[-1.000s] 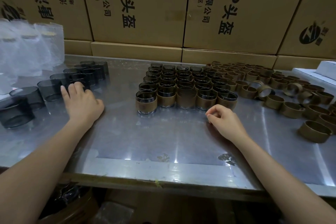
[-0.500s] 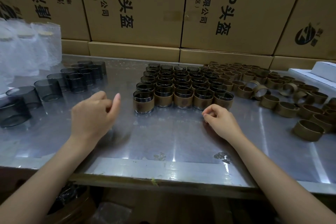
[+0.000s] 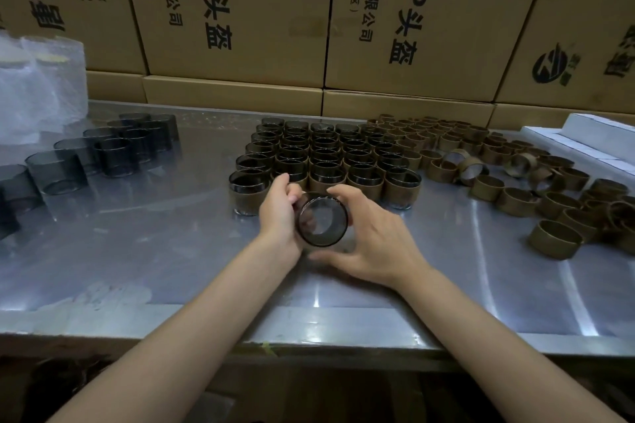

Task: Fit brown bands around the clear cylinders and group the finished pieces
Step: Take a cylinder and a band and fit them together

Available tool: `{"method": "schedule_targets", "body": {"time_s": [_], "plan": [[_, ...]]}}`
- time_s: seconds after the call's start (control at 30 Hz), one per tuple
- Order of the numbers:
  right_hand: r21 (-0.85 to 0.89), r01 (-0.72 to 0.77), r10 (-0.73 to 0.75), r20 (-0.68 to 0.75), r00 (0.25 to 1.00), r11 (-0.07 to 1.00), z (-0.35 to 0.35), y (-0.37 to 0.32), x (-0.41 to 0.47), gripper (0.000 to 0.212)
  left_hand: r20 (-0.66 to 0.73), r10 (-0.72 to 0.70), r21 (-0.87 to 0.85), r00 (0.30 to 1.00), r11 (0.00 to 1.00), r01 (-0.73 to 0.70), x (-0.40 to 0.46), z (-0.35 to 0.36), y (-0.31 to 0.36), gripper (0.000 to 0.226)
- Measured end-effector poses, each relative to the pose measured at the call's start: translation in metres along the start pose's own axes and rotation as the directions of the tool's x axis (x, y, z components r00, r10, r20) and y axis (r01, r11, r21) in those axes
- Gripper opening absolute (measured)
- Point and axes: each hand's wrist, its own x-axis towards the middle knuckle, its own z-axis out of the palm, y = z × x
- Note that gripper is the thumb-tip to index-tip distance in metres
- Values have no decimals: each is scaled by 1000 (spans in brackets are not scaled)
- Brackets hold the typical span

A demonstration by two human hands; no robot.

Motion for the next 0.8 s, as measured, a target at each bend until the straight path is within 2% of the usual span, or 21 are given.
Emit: {"method": "schedule_targets", "body": {"time_s": [0.1,0.2,0.27,0.33,0.43,0.57,0.63,0.7,0.8], "plan": [[3,-49,49,-19,999,999,-2,1,3,68,24,-16,5,1000,1000,16,3,2,-11,64],[-21,-68,66,-64,996,997,-1,2,3,62,57,43,200,997,978,-54,6,0,-10,60],[1,-106,106,-86,991,994,-1,5,3,57,78,160,404,984,897,-178,7,0,-10,47],[15,-159,160,-88,983,987,0,8,3,55,127,249,522,960,806,-279,8,0,-11,39],[49,-230,234,-86,969,972,2,13,3,53,226,282,686,933,634,-357,11,0,-12,40],[48,-303,304,-17,953,952,5,18,3,48,275,293,841,916,387,-377,14,-6,-18,40],[35,-329,328,27,944,944,5,20,4,49,293,292,865,910,326,-382,14,-7,-19,32],[34,-358,355,72,932,933,7,22,5,55,317,281,863,906,310,-398,14,-7,-18,25],[47,-410,397,165,903,911,8,25,7,59,346,226,868,911,291,-402,14,-8,-19,27]]}}
